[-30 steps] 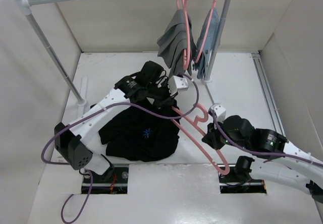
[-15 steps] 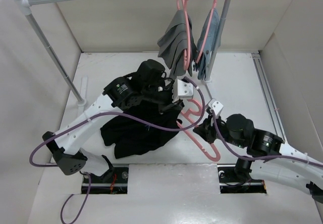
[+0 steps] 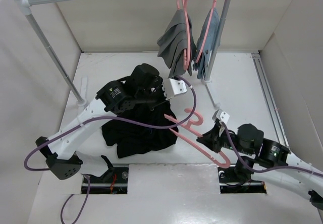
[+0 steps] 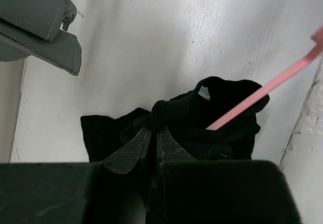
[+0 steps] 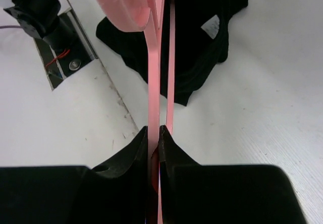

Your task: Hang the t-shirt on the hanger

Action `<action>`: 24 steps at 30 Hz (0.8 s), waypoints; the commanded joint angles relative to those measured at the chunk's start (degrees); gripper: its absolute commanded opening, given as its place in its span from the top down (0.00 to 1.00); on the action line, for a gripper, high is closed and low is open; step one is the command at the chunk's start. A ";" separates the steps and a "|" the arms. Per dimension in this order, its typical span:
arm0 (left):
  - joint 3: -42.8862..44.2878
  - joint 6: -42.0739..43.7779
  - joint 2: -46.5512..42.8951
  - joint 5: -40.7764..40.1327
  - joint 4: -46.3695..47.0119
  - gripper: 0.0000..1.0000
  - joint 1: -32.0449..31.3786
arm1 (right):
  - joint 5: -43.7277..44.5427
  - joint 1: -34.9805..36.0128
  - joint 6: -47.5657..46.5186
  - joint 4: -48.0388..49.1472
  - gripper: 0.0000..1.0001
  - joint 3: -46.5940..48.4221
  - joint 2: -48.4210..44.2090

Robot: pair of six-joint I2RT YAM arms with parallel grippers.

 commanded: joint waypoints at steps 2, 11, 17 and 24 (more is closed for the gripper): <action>-0.03 -1.56 0.32 -0.94 3.86 1.00 -0.04 | -4.61 0.05 -1.73 5.33 1.00 3.02 3.79; 0.24 4.15 -0.29 14.17 -0.79 1.00 -0.04 | 5.06 0.05 -0.41 9.63 1.00 2.16 0.56; -0.91 5.38 -0.82 15.94 -0.79 1.00 -0.04 | 5.67 0.05 -2.52 14.47 1.00 3.46 4.14; 1.03 9.33 -1.51 29.55 -3.86 0.92 -0.04 | 7.60 0.05 -4.19 16.14 1.00 3.21 7.23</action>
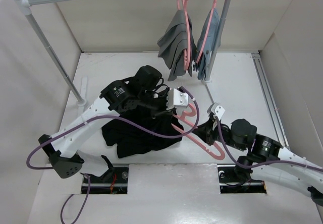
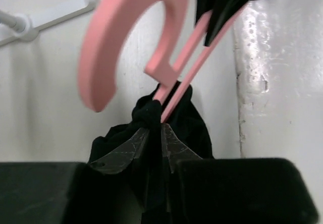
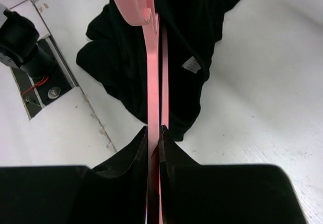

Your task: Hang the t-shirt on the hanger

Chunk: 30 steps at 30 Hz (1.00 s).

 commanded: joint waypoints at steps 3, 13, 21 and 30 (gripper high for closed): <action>0.63 4.88 -4.45 9.72 -3.39 0.82 -0.06 | 2.78 0.05 -0.47 7.93 1.00 -1.17 -3.09; -11.67 7.79 -12.53 -11.73 9.24 0.44 2.31 | -1.43 0.05 0.23 9.60 1.00 -3.11 -1.70; -16.68 18.93 -10.09 -9.88 9.87 0.29 2.84 | -2.67 0.05 -0.91 10.13 1.00 -1.88 -0.37; -18.62 28.09 -2.36 -0.22 4.25 0.31 9.52 | -3.81 0.05 -1.43 10.74 1.00 -1.35 0.15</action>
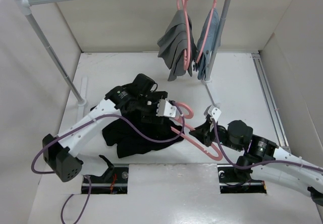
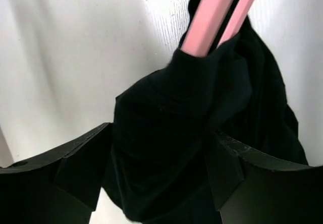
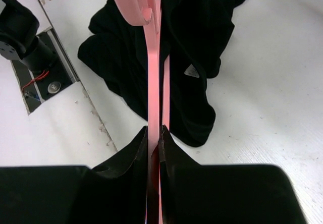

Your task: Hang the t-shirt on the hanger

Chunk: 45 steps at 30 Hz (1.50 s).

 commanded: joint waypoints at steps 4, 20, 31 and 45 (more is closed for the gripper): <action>2.38 4.27 4.13 7.09 -1.57 0.60 1.65 | -2.13 0.05 -1.13 7.18 1.00 2.30 1.01; 1.70 3.74 -4.12 18.96 -4.38 1.00 1.12 | -3.18 0.05 -3.42 11.40 0.99 4.05 8.56; -9.99 17.37 -13.26 10.18 -6.23 1.00 1.12 | 2.69 0.05 -2.10 -0.81 0.01 8.18 -3.02; -10.70 23.60 -14.40 8.51 -7.37 1.00 -0.63 | 4.46 0.05 6.08 0.59 0.49 10.82 31.05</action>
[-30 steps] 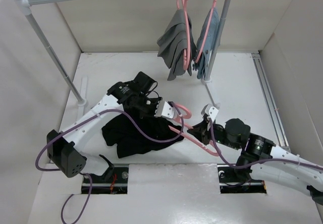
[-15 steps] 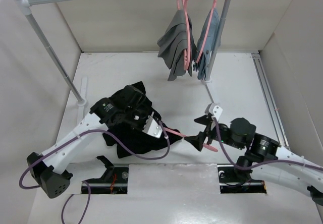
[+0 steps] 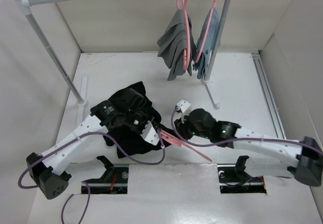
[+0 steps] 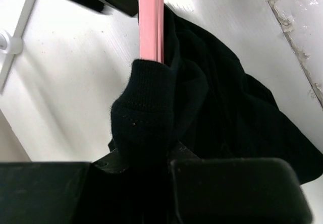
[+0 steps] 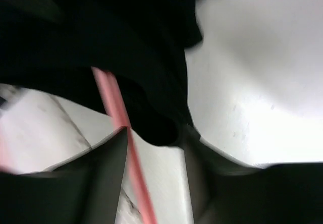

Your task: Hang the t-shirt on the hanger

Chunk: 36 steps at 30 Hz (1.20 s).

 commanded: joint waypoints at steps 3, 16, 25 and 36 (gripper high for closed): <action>-1.13 3.33 -3.83 0.81 -0.50 1.00 -0.48 | -0.92 -0.78 4.99 -0.89 0.65 1.90 10.22; -1.22 0.87 -5.59 1.34 1.69 1.00 -0.48 | -4.61 -2.01 3.76 5.60 0.62 2.71 23.31; -3.06 -13.61 -6.12 -7.78 13.44 1.00 2.23 | -6.29 -10.71 11.40 3.69 1.00 -7.65 12.54; -1.83 -18.99 4.86 -12.28 21.55 1.00 19.12 | -6.29 -22.41 16.32 -17.58 1.00 -18.05 -20.70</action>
